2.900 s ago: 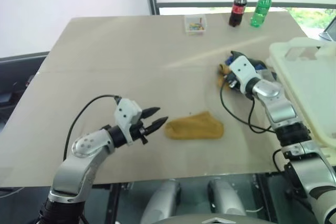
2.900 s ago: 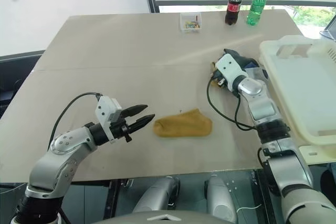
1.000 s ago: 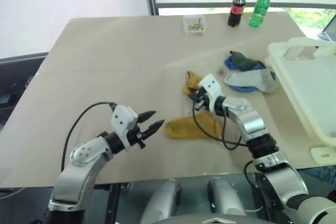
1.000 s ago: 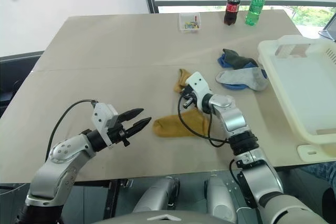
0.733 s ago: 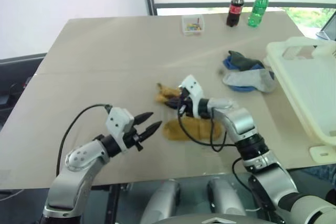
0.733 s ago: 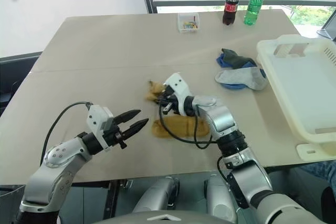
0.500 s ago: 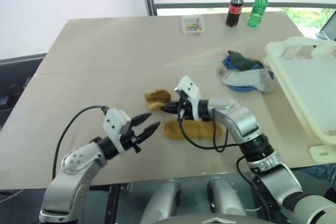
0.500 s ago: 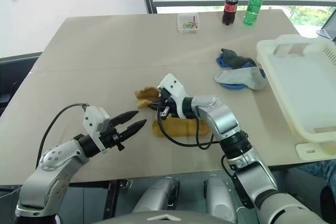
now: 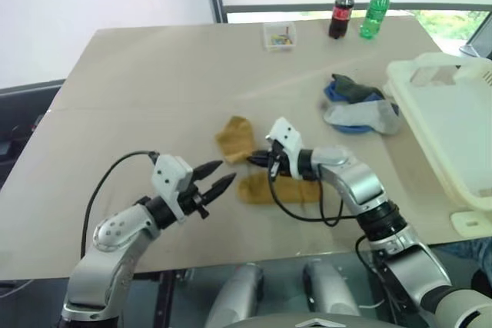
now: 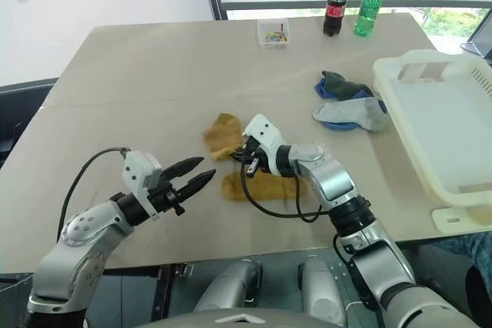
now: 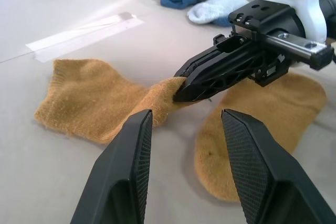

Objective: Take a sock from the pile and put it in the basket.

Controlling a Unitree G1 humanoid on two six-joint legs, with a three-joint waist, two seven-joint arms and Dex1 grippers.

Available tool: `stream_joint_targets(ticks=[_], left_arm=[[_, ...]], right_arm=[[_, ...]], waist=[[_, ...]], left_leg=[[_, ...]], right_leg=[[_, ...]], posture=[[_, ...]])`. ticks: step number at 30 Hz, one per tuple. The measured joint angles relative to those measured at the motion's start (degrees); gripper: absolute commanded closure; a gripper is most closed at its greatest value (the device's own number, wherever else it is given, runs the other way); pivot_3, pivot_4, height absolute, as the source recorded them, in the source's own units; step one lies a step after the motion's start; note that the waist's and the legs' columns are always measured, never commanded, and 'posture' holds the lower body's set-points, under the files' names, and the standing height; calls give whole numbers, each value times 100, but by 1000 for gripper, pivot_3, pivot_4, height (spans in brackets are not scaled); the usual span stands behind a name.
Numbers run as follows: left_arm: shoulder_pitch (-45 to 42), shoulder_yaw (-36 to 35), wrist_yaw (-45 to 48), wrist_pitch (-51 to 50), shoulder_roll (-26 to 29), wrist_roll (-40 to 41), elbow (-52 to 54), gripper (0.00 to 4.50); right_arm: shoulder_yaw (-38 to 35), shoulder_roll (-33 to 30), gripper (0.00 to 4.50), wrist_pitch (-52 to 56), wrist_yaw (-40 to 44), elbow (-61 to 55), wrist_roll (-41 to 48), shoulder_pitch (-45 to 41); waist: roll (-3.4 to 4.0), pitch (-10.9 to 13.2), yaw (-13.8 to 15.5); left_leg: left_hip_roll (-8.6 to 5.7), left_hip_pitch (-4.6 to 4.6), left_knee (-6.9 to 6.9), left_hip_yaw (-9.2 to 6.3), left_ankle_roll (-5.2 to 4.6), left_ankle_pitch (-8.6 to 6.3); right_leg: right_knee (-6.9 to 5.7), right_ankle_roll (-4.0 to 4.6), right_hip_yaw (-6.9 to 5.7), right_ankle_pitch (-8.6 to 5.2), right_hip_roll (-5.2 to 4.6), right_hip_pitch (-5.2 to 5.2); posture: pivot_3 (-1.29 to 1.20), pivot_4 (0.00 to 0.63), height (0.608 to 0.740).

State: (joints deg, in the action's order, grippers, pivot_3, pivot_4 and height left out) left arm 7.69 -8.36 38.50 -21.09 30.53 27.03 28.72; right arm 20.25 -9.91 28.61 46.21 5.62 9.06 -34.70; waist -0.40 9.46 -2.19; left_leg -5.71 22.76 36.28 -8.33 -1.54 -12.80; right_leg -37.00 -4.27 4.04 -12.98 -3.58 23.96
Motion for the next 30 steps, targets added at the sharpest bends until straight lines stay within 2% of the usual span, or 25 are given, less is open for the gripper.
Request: stream_joint_targets(ticks=[3, 4, 7, 18, 22, 30], left_arm=[[-37, -14, -53, -53, -30, 24, -12, 2295], [-47, -14, -71, -64, -30, 24, -14, 2295], [-70, -14, -94, -74, -30, 25, -14, 2295], [30, -77, -147, -82, -53, 23, -15, 2295], [37, -80, -151, -79, -58, 21, -17, 2295], [54, -89, -145, -11, -59, 11, -80, 2295]], right_arm=[[1, -42, 3446, -194, 58, 37, -18, -2], [4, -38, 2903, -228, 72, 56, -18, -2], [15, -32, 1704, -356, 33, 64, -103, -2], [-281, -343, 1704, -144, 366, -310, 279, -161], [-30, -574, 1704, -582, 440, -305, -71, -170], [303, -560, 1704, -1617, 172, 486, -842, -119]], waist=[[0, 0, 0], [0, 0, -3], [0, 0, -6], [0, 0, -2], [-1, 0, 0], [-1, 0, 2]], left_leg=[[0, 0, 0, 0, 0, 0], [1, 0, 0, 0, 0, 0], [1, 0, 0, -1, 0, 0], [1, 0, 0, 0, 0, 0], [1, 1, 0, 1, 0, 0], [0, 1, 0, 2, 1, 1]], right_leg=[[0, 0, 0, 0, 0, 0], [0, 0, 0, 0, 0, 0], [0, 0, 1, 0, 0, 0], [0, 0, 1, 0, -4, 0], [2, 0, 1, 0, -4, 0], [1, 0, 1, 0, -1, 0]], posture=[[0, 150, 739], [0, 150, 739], [0, 150, 739], [0, 150, 739], [0, 150, 739], [0, 150, 739]])
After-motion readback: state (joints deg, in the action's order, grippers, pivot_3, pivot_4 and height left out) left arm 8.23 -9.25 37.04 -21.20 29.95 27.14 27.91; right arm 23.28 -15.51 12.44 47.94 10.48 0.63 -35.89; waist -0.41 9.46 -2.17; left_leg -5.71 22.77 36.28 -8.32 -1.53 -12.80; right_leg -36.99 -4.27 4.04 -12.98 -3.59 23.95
